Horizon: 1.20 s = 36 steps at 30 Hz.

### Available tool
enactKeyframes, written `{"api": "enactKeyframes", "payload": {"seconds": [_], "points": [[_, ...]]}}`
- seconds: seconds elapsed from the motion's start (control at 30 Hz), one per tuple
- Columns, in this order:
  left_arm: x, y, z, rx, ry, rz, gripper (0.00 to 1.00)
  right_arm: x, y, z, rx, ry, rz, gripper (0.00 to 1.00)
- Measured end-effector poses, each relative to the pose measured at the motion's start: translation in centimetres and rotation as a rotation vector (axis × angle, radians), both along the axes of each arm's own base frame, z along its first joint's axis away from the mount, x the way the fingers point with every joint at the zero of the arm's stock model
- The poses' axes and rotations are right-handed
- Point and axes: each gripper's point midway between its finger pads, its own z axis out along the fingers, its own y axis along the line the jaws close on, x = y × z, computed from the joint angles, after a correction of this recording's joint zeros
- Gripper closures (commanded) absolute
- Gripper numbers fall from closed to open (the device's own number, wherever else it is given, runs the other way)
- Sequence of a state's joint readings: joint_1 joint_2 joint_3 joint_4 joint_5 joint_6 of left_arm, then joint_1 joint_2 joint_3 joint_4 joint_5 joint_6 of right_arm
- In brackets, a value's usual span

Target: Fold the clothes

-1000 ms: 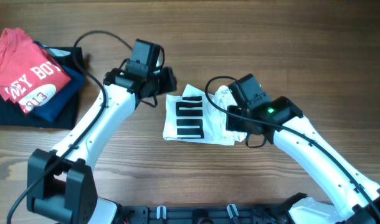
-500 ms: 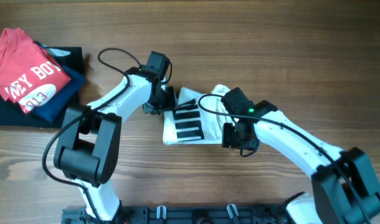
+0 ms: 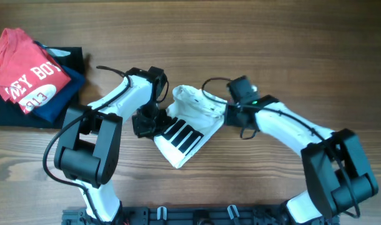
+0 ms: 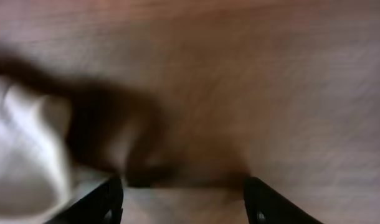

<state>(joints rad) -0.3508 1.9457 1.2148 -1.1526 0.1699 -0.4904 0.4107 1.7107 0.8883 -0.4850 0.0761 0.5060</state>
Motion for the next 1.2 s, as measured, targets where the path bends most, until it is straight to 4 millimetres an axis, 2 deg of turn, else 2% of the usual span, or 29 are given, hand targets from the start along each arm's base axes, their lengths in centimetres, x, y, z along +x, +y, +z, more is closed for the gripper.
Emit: {"api": "enactKeyframes", "payload": {"seconds": [0.07,0.17,0.2,0.33,0.47,0.6,0.67,0.73,0.8,0.87,0.9,0.97,1.03,1.2], "points": [[0.0,-0.1,0.0,-0.001,0.002,0.018,0.87,0.8,-0.6,0.4,0.016,0.004,0.023,0.38],[0.6,-0.4,-0.1,-0.009,-0.025,0.04,0.58,0.7,-0.2,1.3,0.043,0.041,0.089,0.41],[1.0,-0.6,-0.2,-0.015,-0.041,0.049,0.57,0.2,0.2,1.5,0.059,0.071,0.118,0.42],[1.4,-0.3,-0.2,0.004,-0.062,0.05,0.57,-2.2,1.1,2.0,0.12,0.164,0.165,0.44],[2.1,1.3,-0.2,0.051,-0.08,0.066,0.57,-3.5,2.5,3.8,0.22,0.184,0.192,0.43],[4.1,2.9,0.7,0.06,-0.138,0.12,0.59,-4.7,4.0,5.4,0.329,0.207,0.217,0.43],[5.9,3.2,2.0,0.041,-0.209,0.146,0.65,-5.2,5.0,5.8,0.389,0.228,0.232,0.43],[7.2,2.5,3.4,-0.012,-0.274,0.146,0.69,-5.7,6.0,6.2,0.435,0.241,0.254,0.43],[7.4,1.2,4.5,-0.091,-0.295,0.118,0.71,-6.2,7.0,6.2,0.464,0.244,0.281,0.43],[6.9,-0.6,5.1,-0.185,-0.287,0.051,0.71,-6.7,7.7,6.0,0.479,0.249,0.302,0.43],[6.8,-0.8,5.2,-0.197,-0.285,0.039,0.71,-7.0,8.2,5.9,0.486,0.252,0.313,0.43],[5.2,-3.0,5.6,-0.29,-0.249,-0.082,0.7,-7.2,8.9,5.7,0.494,0.252,0.334,0.43],[4.5,-3.9,5.7,-0.327,-0.237,-0.146,0.68,-7.5,10.0,5.3,0.499,0.263,0.356,0.46],[4.7,-4.3,5.3,-0.368,-0.267,-0.212,0.66,-7.4,11.2,3.3,0.502,0.296,0.328,0.54]]}}
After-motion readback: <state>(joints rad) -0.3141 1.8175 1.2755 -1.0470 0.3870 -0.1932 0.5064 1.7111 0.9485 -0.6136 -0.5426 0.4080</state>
